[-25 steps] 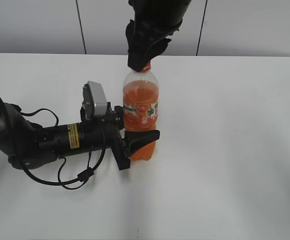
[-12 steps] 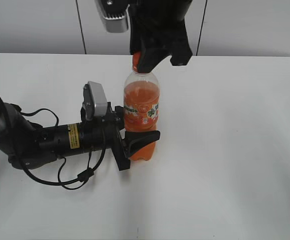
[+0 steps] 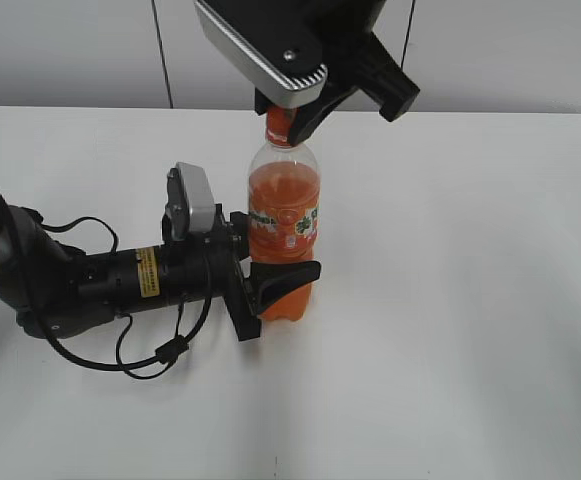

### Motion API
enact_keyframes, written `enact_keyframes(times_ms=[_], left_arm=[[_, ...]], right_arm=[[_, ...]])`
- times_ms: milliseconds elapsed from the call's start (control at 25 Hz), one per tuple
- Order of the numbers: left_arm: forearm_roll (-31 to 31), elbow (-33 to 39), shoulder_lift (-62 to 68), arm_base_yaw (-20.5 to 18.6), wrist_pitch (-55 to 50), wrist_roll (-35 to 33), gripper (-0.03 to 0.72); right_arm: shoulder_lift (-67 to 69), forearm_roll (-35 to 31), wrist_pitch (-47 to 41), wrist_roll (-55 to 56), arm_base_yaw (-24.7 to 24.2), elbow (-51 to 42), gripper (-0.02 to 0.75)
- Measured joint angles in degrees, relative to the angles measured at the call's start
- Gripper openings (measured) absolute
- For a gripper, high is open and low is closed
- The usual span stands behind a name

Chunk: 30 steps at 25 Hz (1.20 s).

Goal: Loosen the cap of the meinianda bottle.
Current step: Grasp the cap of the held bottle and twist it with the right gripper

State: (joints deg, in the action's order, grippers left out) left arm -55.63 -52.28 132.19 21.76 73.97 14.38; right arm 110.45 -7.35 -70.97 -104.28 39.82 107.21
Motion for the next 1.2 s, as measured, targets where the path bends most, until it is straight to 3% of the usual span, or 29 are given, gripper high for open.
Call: enact_keyframes(times_ms=[560,920,1200], left_arm=[[0.0,0.0,0.0,0.0,0.0,0.1,0.386],[0.0,0.0,0.0,0.0,0.0,0.1,0.386],[0.0,0.0,0.0,0.0,0.0,0.1,0.386]], right_arm=[[0.0,0.4,0.1,-6.9,0.0,0.0,0.270],[0.0,0.0,0.1,-0.7,0.0,0.0,0.276],[0.0,-0.1,0.5,8.3,0.0,0.0,0.475]])
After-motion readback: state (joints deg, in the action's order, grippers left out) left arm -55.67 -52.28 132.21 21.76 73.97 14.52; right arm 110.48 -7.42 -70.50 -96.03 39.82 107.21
